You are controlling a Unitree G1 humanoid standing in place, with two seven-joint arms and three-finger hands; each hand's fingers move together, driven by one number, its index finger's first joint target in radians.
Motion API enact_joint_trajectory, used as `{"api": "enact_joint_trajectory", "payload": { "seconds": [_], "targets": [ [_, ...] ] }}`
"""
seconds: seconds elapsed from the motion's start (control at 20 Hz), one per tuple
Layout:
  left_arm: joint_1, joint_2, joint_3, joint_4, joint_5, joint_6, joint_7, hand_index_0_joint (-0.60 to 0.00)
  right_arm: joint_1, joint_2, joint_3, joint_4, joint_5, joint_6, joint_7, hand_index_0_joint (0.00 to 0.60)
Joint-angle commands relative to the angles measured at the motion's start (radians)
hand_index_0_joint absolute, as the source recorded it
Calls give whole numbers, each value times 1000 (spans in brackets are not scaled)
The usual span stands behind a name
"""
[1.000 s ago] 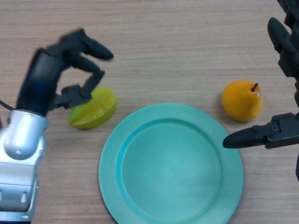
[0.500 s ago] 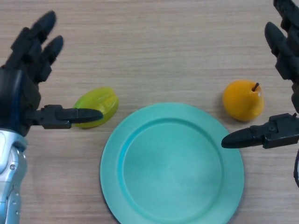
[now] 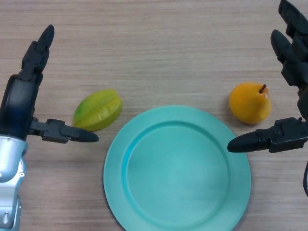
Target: Pick up the yellow starfruit and place it on the plate
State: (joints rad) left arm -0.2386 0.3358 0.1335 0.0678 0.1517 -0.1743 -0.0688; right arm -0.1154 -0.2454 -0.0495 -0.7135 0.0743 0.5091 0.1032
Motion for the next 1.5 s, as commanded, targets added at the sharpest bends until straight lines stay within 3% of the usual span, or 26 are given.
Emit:
{"api": "enact_joint_trajectory", "payload": {
  "seconds": [0.05,0.3,0.45,0.65,0.8,0.95,1.05,1.1,1.25,1.35,1.5],
  "targets": [
    [-79,53,27,3,52,-152,85,0,-34,-8,-21,-42,-12,-166,-12,0],
    [-147,22,-25,179,41,-154,74,0,-35,-5,-11,-43,-8,-140,-15,0],
    [-200,6,-47,303,50,-204,118,0,-32,-2,-12,-54,-2,-144,-23,0],
    [-231,6,-65,379,118,-253,175,0,-43,-7,-17,-75,2,-120,-25,0],
    [-246,2,-62,395,98,-296,160,0,-46,-13,-14,-83,-9,-103,-24,0],
    [-248,0,-73,406,128,-317,165,-400,-48,-13,-15,-87,-11,-97,-20,0],
    [-253,6,-94,451,249,-357,205,-600,-48,-11,-15,-89,-13,-93,-13,0],
    [-253,7,-96,458,259,-358,199,-600,-42,-10,-14,-88,-15,-102,-13,0],
    [-244,7,-91,463,271,-357,192,-400,-39,-8,-9,-84,-18,-105,-12,0],
    [-226,12,-88,471,315,-364,236,-600,-43,-6,-7,-82,-20,-101,-15,0],
    [-204,8,-76,426,261,-340,190,-600,-46,-3,-5,-90,-12,-82,-19,0]
  ]
}}
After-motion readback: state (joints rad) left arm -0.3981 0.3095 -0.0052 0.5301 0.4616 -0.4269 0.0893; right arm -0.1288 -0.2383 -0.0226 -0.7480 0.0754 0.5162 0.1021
